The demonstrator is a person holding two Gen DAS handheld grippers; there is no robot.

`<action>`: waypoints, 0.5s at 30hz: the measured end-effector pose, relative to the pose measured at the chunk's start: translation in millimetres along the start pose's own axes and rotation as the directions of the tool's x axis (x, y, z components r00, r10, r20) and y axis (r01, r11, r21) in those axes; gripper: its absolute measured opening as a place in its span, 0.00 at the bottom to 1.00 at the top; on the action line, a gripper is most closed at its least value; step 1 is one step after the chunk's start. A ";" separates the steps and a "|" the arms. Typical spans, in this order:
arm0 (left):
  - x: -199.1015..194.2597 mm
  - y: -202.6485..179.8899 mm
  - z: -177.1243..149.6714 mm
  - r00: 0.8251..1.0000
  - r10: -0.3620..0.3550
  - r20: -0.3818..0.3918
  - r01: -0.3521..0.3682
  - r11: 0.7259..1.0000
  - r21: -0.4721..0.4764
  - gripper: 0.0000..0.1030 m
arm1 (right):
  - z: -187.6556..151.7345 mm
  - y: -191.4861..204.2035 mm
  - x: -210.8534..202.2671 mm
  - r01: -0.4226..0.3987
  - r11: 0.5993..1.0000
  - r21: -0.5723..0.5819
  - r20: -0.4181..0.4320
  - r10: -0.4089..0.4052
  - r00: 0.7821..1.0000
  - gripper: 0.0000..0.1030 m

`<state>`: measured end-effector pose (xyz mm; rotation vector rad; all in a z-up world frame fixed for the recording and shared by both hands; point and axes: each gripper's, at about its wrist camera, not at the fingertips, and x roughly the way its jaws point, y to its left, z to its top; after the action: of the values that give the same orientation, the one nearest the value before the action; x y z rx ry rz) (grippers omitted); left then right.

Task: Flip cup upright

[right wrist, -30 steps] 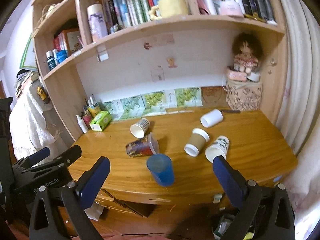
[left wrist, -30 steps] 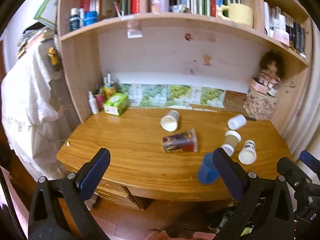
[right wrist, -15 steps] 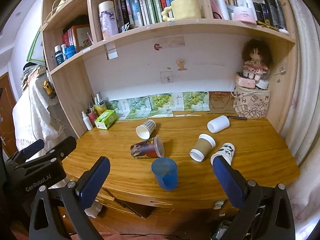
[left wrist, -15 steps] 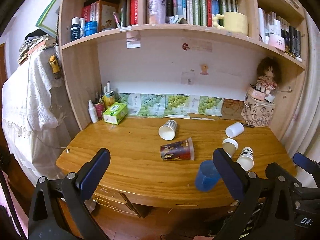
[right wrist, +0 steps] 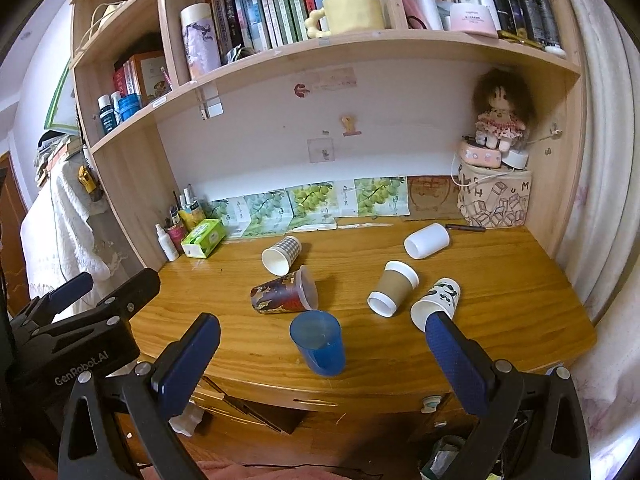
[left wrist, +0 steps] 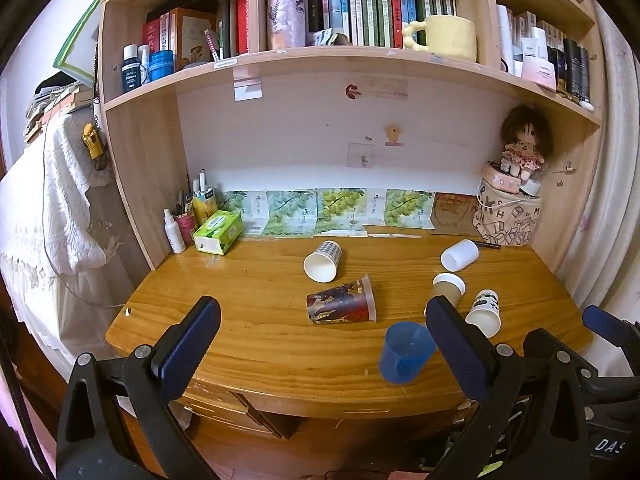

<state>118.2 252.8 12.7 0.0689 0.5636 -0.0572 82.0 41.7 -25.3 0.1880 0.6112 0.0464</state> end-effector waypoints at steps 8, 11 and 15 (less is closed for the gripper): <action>3.7 -6.3 0.8 1.000 -0.003 -0.008 0.003 1.000 0.008 1.00 | 0.7 -7.4 5.6 -0.001 1.000 0.012 -0.024 0.001 1.000 1.00; 4.2 -9.2 1.7 1.000 -0.007 -0.010 0.007 1.000 0.013 1.00 | 0.5 -12.5 6.5 -0.007 1.000 0.020 -0.031 0.007 0.999 1.00; 5.6 -12.5 2.8 1.000 -0.010 -0.017 0.010 1.000 0.019 1.00 | -0.5 -16.8 9.0 -0.010 0.999 0.036 -0.048 0.012 0.999 1.00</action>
<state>123.5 240.0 11.4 0.0851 0.5803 -0.0716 88.9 26.1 -34.0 0.2254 0.6593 0.0508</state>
